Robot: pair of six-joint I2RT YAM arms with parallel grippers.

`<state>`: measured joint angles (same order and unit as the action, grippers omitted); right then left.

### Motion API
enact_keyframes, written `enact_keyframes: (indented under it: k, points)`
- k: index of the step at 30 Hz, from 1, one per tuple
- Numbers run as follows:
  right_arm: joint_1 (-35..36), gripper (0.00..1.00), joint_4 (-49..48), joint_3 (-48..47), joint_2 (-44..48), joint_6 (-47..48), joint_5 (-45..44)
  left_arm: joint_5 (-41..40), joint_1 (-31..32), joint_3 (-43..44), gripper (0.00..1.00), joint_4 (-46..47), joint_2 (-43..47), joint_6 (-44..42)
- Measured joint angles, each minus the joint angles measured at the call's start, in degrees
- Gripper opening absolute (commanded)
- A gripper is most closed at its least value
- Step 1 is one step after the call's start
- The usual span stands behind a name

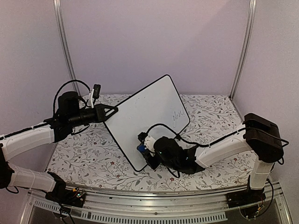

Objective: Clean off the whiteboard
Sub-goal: Erase the whiteboard on the whiteboard stand.

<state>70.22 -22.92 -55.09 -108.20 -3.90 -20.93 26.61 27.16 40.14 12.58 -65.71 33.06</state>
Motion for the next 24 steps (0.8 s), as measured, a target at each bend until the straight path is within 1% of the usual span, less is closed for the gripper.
enact_keyframes:
  k: [8, 18, 24]
  points:
    - [-2.1, 0.0, -0.7, 3.1, 0.6, 0.0, -1.9, 0.0, 0.0, 0.0, 0.0, 0.0, 0.0, 0.0]
    - [-10.5, 0.0, -0.6, 4.9, 2.4, 0.1, -4.0, -0.8, 0.0, 0.0, 0.0, -0.1, 0.0, 0.2]
    - [-12.0, 0.0, -0.6, 4.9, 2.5, 0.7, -4.2, -1.0, 0.0, 0.0, 0.0, -0.2, 0.0, 0.2]
